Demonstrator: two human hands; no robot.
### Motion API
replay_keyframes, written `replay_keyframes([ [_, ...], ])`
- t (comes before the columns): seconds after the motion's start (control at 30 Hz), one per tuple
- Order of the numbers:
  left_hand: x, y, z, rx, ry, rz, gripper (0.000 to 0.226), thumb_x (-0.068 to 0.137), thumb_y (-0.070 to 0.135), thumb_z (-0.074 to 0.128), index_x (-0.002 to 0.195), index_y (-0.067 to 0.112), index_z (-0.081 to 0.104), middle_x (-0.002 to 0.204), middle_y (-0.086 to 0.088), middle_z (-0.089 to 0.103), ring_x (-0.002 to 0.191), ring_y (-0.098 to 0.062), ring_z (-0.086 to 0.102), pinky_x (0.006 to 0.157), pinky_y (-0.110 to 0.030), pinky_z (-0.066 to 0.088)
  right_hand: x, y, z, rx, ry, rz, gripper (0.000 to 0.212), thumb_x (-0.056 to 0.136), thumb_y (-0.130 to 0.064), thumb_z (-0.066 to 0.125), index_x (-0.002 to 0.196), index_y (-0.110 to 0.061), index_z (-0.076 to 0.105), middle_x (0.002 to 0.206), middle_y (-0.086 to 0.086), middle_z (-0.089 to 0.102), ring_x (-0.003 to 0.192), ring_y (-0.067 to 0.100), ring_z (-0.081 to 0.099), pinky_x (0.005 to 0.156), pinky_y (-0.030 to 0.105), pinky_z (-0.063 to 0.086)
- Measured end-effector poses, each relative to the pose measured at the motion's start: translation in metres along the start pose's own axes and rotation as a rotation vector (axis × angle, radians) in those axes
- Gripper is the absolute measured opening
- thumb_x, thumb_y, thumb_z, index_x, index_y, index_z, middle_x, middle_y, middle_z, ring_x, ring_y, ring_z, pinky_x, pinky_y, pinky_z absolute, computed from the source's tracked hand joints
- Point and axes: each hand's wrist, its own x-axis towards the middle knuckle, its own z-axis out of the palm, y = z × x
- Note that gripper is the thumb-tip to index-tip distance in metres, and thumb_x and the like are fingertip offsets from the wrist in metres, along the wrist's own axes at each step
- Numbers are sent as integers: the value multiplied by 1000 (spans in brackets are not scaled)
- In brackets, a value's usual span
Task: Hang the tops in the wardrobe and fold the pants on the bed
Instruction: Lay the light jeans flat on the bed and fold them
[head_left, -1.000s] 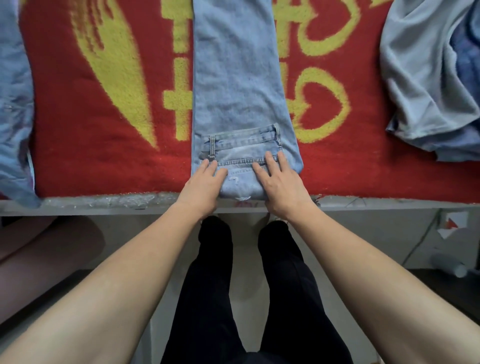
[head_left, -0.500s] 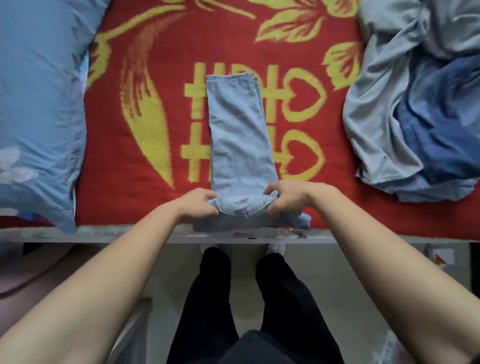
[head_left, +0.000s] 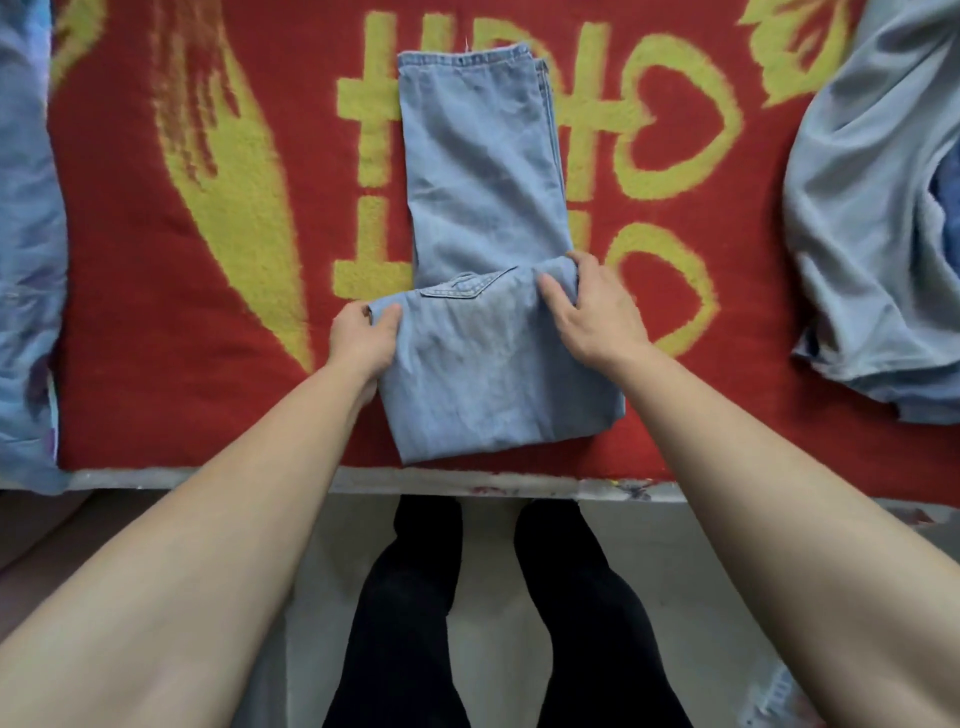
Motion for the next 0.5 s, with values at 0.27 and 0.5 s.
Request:
replay_keyframes([
  [0.27,6,2,18,-236,-14,-25,27,97,36,55,100,11,62,103,-5,69,88,-15,63,80,-32,53,-12,3,19,-33,342,102,42,102,-54,35,130,-29,53,108,16,70,99,43,63,78,44,44],
  [0.5,29,2,41,13,72,52,29,99,37,49,107,9,51,103,-6,58,91,-20,53,77,-30,40,47,2,52,-205,414,86,45,101,-45,36,113,-6,55,112,18,55,103,37,54,78,45,40],
])
